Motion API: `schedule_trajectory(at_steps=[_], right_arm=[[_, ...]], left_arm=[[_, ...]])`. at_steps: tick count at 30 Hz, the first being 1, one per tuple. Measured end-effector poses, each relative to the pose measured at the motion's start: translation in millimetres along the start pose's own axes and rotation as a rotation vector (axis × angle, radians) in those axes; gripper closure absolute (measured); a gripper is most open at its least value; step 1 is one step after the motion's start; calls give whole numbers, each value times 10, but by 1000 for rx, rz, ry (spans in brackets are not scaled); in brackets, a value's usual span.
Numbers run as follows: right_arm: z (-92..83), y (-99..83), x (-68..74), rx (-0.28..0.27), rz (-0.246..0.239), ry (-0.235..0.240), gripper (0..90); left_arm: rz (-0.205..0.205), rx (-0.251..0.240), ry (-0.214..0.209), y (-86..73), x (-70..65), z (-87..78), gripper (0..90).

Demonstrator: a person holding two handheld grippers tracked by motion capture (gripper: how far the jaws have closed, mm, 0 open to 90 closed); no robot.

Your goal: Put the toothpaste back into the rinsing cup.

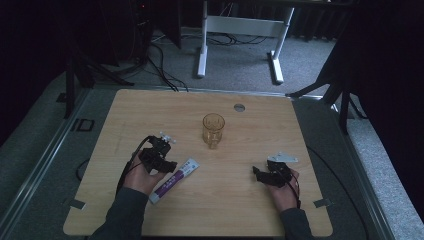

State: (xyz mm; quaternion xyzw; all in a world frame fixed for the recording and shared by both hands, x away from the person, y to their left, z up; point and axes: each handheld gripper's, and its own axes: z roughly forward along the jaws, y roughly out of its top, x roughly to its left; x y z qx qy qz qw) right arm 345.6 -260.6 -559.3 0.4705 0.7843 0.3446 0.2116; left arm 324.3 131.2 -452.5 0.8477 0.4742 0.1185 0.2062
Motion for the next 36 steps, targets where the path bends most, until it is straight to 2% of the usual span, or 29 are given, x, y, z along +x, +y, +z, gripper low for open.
schedule_trajectory(at_steps=[18,29,36], right_arm=[[1,1,1,2,-1,3,304],[1,1,1,2,-2,3,304],[2,2,0,2,-3,4,302]], left_arm=[[1,61,-21,23,25,81,493],[11,88,-20,32,10,140,496],[31,112,-26,37,-23,178,513]])
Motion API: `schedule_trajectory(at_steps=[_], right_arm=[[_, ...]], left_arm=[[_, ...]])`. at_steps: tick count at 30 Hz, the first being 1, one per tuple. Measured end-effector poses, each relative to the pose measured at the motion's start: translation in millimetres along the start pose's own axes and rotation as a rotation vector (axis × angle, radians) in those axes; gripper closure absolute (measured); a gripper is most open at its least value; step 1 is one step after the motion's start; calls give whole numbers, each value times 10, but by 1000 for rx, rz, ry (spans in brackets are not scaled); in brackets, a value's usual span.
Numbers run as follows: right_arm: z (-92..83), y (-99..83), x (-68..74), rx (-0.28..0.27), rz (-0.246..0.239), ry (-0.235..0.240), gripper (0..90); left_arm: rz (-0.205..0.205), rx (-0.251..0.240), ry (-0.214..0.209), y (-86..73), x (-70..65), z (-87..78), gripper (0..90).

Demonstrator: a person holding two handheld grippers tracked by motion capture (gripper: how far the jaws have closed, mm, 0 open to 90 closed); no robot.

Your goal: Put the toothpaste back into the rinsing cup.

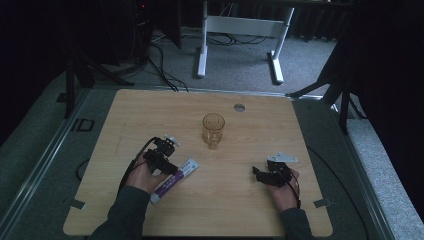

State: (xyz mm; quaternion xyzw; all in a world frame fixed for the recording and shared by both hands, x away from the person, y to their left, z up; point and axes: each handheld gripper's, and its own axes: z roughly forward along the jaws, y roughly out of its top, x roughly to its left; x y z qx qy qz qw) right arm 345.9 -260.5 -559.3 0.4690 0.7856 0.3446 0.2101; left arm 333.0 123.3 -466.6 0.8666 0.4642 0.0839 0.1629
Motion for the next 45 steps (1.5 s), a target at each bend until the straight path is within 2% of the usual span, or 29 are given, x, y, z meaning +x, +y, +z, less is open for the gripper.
schedule_trajectory(at_steps=[5,8,17,20,29,34,45], right_arm=[[0,0,0,0,0,0,302],[0,0,0,0,0,0,302],[0,0,0,0,0,0,302],[0,0,0,0,0,0,302],[0,0,0,0,0,0,302],[0,0,0,0,0,0,302],[0,0,0,0,0,0,302]], left_arm=[[9,14,-4,1,-23,23,521],[32,40,-15,11,-46,56,531],[46,57,-26,25,-79,107,542],[67,79,-33,40,-106,141,551],[81,102,-34,46,-110,168,556],[95,136,-31,50,-122,203,552],[115,171,-26,65,-140,260,547]])
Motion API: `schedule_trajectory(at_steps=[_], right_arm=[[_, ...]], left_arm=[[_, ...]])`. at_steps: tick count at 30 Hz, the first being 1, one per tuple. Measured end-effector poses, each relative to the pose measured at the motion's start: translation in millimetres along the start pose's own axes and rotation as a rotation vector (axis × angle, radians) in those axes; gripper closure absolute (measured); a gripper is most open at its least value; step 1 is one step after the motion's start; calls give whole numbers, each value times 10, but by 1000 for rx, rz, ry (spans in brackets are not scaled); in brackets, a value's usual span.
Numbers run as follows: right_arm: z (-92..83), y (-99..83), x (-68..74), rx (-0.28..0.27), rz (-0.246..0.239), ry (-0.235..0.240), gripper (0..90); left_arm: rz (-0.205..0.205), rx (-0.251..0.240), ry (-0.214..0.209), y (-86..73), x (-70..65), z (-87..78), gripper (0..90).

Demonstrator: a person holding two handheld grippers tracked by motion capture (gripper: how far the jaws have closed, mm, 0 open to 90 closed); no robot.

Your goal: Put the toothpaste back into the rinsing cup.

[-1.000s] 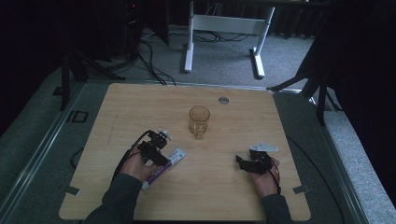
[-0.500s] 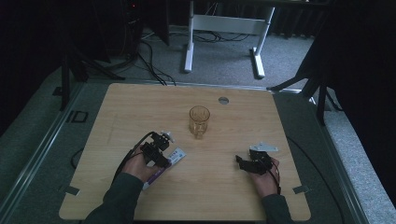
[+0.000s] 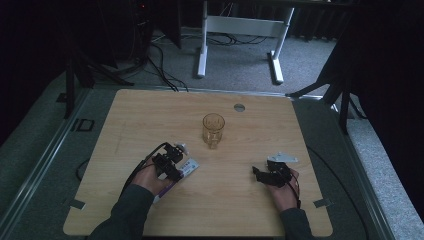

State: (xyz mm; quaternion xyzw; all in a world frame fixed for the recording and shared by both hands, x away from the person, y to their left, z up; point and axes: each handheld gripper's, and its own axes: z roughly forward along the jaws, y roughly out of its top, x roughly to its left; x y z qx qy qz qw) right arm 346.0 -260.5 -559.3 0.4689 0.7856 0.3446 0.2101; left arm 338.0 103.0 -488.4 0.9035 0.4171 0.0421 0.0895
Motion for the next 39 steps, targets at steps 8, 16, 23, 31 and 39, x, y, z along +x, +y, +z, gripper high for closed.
schedule_trajectory(at_steps=[8,16,23,31,39], right_arm=[[0,0,0,0,0,0,302],[1,1,0,0,-1,1,302],[1,1,0,0,-1,1,302],[1,1,0,0,0,1,302],[1,1,0,0,-1,1,301]], left_arm=[[5,25,2,27,-26,50,545],[9,44,18,48,-35,99,538],[14,67,18,66,-34,151,538],[25,85,18,98,-44,219,571],[25,92,10,112,-46,284,588]])
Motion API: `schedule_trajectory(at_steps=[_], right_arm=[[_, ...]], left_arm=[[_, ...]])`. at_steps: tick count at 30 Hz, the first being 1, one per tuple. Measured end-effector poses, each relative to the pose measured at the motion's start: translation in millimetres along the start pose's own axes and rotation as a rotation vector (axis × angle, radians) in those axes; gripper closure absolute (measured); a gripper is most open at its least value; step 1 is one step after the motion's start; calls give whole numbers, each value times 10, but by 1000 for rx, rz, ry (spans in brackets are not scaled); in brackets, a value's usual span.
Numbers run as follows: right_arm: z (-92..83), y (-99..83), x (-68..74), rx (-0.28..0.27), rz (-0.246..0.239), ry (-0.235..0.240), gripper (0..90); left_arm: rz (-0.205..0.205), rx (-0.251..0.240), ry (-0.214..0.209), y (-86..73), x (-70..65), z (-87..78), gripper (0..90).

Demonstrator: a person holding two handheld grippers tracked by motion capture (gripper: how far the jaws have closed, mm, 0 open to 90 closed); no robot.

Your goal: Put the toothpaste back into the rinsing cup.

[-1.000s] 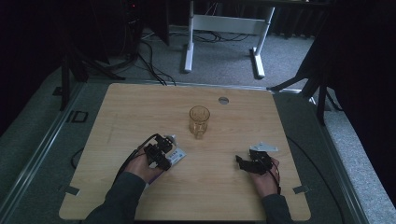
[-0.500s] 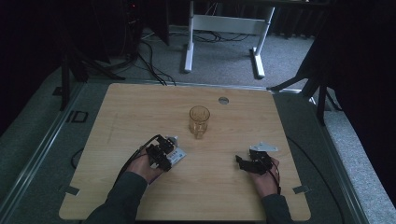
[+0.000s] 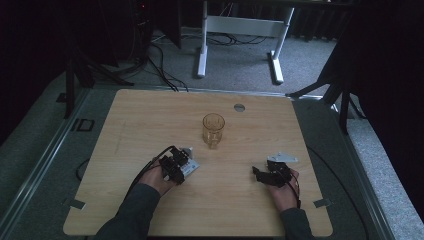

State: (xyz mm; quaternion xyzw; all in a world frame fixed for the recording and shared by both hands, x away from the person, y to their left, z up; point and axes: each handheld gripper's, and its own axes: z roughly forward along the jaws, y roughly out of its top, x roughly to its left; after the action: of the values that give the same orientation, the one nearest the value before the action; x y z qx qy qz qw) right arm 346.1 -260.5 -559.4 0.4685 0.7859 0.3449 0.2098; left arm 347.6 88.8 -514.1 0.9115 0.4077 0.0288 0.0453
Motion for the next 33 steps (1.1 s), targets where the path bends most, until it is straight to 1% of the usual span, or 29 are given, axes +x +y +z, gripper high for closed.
schedule_trajectory(at_steps=[10,14,18,22,24,28,29,33], right_arm=[[0,0,0,0,0,0,301],[0,0,0,0,0,0,301],[0,0,0,0,0,0,301],[0,0,0,0,0,0,301],[0,0,0,0,0,0,301],[0,0,1,0,1,0,301],[0,0,1,1,1,0,301],[0,0,1,1,1,0,301]], left_arm=[[-6,6,-9,3,7,39,593],[-22,-4,-24,-12,25,40,595],[-25,-9,-25,-20,31,38,616],[-33,-8,-52,-22,67,32,642],[-37,-10,-57,-26,73,30,656],[-39,-30,-66,-53,91,20,674],[-49,-38,-72,-61,90,20,678],[-53,-49,-88,-87,117,10,693]])
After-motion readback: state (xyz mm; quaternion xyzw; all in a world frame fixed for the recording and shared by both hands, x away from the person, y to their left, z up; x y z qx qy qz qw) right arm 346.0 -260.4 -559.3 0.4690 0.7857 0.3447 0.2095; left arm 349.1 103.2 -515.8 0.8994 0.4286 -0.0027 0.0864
